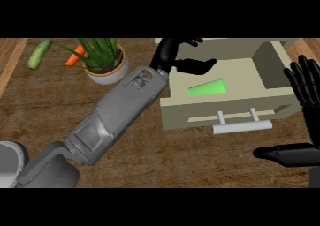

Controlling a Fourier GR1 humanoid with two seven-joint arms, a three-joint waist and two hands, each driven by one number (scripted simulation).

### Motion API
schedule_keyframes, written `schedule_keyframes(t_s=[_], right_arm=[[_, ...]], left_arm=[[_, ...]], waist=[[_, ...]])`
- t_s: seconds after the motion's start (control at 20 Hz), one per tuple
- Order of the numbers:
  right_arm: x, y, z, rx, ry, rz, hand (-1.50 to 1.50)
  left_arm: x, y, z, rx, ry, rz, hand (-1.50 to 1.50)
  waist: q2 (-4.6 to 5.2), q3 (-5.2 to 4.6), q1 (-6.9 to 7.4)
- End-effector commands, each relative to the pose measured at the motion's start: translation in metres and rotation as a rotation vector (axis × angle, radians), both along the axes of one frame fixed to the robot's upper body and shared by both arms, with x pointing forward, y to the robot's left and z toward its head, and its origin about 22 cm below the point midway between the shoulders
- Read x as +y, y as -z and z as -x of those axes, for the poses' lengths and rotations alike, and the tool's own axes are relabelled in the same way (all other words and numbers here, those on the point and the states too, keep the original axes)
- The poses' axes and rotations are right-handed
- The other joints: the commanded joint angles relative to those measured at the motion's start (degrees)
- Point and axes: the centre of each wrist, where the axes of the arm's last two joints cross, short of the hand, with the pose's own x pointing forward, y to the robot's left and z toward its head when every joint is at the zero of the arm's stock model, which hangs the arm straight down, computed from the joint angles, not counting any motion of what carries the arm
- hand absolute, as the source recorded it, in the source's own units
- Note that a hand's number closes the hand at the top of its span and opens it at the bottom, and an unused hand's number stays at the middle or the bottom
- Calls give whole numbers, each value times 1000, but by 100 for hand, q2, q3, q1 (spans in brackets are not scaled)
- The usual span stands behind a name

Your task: Pick up the cup, place it into the drawer and close the drawer

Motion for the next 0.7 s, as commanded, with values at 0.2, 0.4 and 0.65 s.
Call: schedule_keyframes(t_s=[0.2,0.4,0.65], right_arm=[[-21,-3,-13,-14,-13,-24,-150],[-4,-6,0,-12,-125,-154,-150],[3,-5,5,9,-208,-82,150]], left_arm=[[-11,1,9,-37,-41,-19,-150],[-12,-2,9,-117,-15,36,-150],[-24,-25,14,-131,1,158,-150]], waist=[[12,1,9],[-27,-4,86],[-64,-6,253]])
